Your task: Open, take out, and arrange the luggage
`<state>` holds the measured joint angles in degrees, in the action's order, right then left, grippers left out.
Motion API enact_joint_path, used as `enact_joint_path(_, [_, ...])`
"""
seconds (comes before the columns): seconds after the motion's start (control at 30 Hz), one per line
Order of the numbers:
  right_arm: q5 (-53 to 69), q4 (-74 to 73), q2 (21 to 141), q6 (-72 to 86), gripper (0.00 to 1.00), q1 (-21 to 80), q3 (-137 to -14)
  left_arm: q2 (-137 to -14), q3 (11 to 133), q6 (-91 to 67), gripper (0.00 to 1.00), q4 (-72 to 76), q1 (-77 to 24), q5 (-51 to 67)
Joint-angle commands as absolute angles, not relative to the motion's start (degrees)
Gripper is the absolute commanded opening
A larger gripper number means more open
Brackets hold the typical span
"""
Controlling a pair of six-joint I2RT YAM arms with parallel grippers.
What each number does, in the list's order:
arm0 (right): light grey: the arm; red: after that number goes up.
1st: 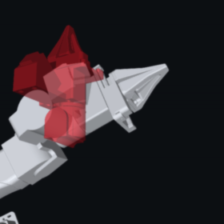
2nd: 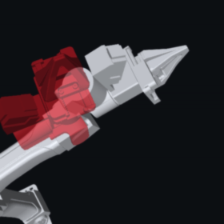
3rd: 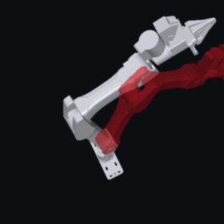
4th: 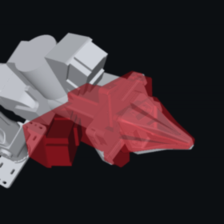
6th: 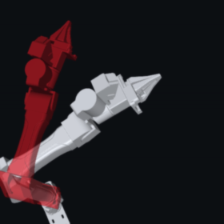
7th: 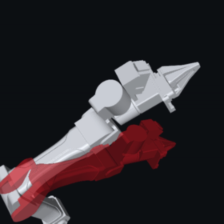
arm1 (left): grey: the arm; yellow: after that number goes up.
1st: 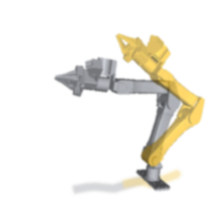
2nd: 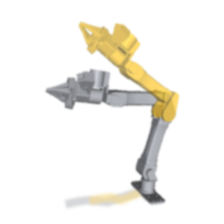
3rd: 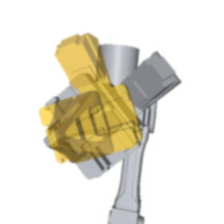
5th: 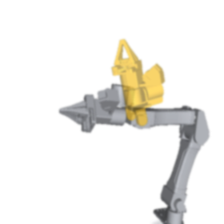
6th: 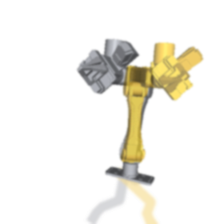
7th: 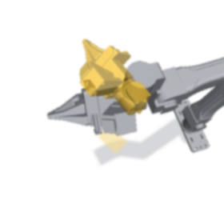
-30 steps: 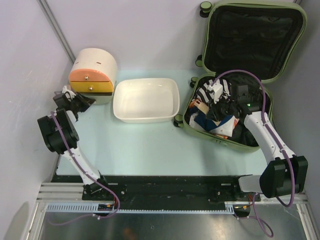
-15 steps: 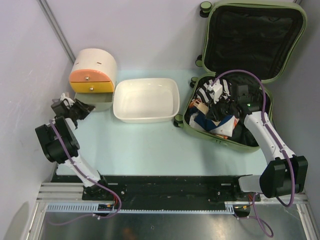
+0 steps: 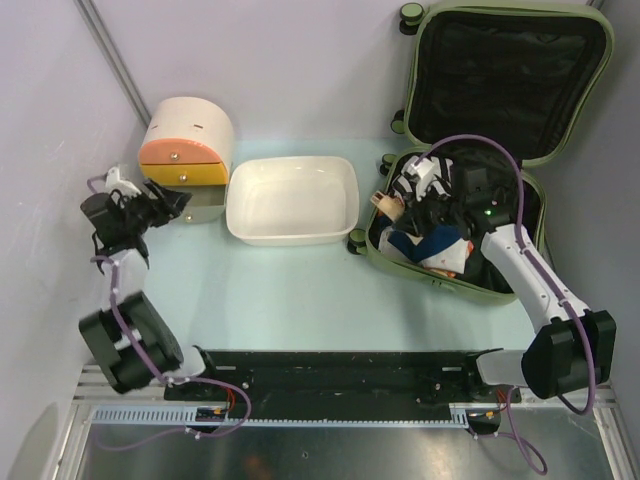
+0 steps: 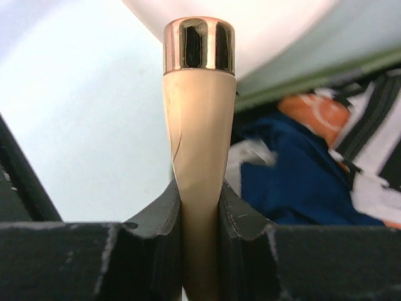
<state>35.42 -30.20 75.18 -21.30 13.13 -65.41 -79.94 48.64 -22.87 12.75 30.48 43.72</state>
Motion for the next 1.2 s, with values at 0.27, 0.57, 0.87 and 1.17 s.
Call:
enact_joint_path(0.27, [42.2,3.4,77.5,5.4,0.00,26.3,-68.0,-61.2,48.7,-21.3,0.71,13.1,-3.7,55.8])
enact_joint_path(0.57, [44.6,13.4,79.3,13.3,0.00,32.3,-67.9,-63.6,53.1,-29.3,0.68,22.9,-16.3,52.7])
enact_joint_path(0.87, [45.8,16.8,80.2,14.5,0.00,34.6,-67.8,-67.6,53.6,-37.7,0.64,32.2,-19.4,51.4])
enact_joint_path(1.17, [46.1,19.7,81.8,16.0,0.00,35.6,-67.9,-69.8,54.6,-43.4,0.32,36.5,-19.7,49.2])
